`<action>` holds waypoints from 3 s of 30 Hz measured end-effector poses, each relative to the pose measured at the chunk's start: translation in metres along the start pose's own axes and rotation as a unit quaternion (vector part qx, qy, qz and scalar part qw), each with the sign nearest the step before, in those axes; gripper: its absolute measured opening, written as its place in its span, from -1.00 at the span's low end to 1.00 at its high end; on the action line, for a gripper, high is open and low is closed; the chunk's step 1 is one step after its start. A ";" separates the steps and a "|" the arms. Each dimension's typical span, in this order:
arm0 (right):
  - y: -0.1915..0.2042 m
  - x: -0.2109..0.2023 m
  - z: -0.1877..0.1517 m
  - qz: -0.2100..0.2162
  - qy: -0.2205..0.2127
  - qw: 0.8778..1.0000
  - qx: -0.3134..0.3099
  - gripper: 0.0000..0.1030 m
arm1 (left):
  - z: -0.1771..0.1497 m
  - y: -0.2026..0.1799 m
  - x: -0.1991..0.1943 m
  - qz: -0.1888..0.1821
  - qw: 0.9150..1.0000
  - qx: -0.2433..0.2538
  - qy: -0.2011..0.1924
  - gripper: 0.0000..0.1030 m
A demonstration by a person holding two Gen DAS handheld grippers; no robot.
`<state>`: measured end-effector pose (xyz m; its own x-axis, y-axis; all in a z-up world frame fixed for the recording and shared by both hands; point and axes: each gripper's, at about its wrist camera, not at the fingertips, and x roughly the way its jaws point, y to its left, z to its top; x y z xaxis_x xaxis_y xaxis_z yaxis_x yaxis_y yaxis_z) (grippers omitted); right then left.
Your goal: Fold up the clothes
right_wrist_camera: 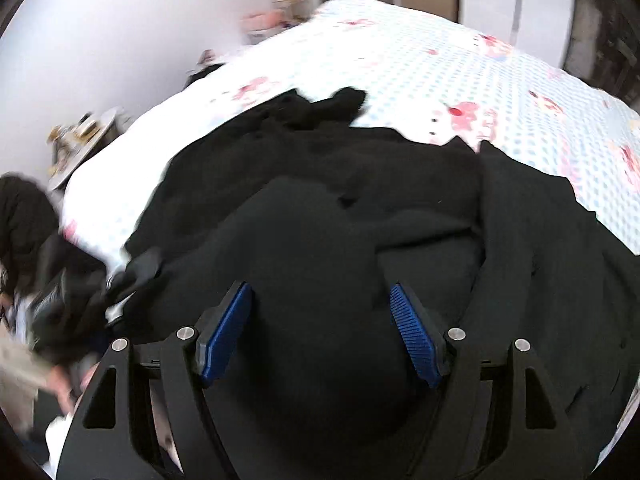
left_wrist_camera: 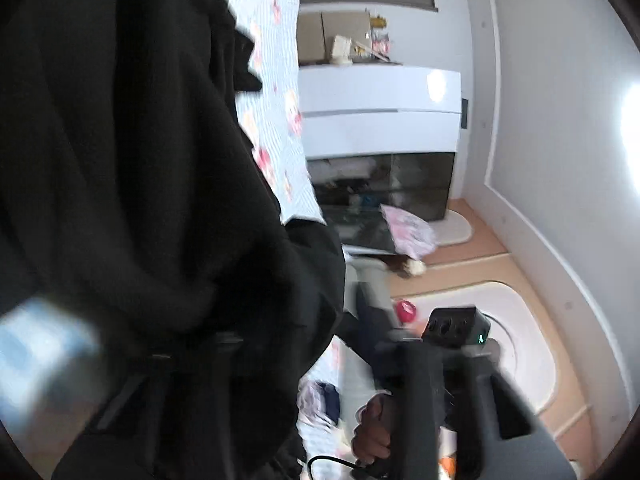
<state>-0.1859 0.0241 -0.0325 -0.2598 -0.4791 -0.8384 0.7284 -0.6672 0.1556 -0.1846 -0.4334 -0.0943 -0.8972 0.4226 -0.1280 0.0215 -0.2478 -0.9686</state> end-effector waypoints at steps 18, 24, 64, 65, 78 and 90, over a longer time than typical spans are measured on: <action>0.021 0.015 0.008 0.047 0.002 0.999 0.010 0.84 | -0.016 0.016 0.014 0.034 0.998 -0.031 -0.031 0.43; 0.032 0.029 0.006 0.050 0.021 0.998 -0.015 -0.41 | -0.029 0.006 0.054 0.047 0.998 -0.026 0.014 -0.40; -0.076 -0.037 -0.125 0.060 0.002 0.992 0.110 -0.76 | -0.085 -0.098 0.162 0.109 0.970 0.124 0.180 -0.04; -0.080 -0.041 -0.127 0.054 -0.005 0.992 0.113 -0.77 | -0.080 -0.097 0.162 0.102 0.973 0.115 0.173 0.00; -0.107 -0.055 -0.149 0.050 -0.004 0.989 0.142 -0.79 | -0.072 -0.070 0.227 0.118 0.979 0.020 0.163 0.29; -0.078 -0.041 -0.138 0.057 -0.009 0.992 0.114 -0.36 | -0.076 -0.078 0.244 0.074 0.987 0.030 0.137 0.29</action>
<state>-0.1448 0.1746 -0.0823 -0.1965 -0.5678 -0.7994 0.5917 -0.7188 0.3651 -0.3710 -0.2445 -0.0661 -0.7328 0.5958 -0.3287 0.1099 -0.3731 -0.9213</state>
